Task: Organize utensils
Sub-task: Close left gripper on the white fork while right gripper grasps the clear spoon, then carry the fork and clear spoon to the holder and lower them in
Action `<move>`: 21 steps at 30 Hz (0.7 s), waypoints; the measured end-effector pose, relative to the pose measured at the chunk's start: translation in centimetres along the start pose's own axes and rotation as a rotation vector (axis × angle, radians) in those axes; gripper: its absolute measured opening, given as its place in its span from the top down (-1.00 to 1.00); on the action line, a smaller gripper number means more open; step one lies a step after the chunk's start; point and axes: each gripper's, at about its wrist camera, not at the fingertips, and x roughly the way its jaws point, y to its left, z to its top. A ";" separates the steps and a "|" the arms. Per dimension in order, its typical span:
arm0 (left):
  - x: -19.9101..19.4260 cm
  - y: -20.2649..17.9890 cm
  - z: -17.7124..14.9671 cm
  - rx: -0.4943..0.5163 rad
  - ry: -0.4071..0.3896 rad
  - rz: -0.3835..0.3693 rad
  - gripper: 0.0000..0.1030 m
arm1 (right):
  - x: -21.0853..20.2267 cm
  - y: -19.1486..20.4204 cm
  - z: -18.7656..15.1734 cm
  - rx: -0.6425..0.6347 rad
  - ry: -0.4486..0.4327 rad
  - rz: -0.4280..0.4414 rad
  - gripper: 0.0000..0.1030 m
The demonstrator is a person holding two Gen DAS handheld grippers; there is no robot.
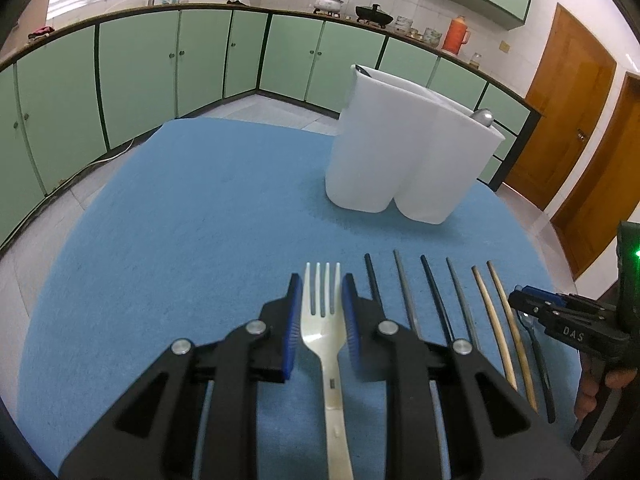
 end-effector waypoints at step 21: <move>-6.9 -1.2 2.2 0.030 -0.273 -0.069 0.64 | -11.2 -2.1 1.1 0.088 -0.391 0.112 0.42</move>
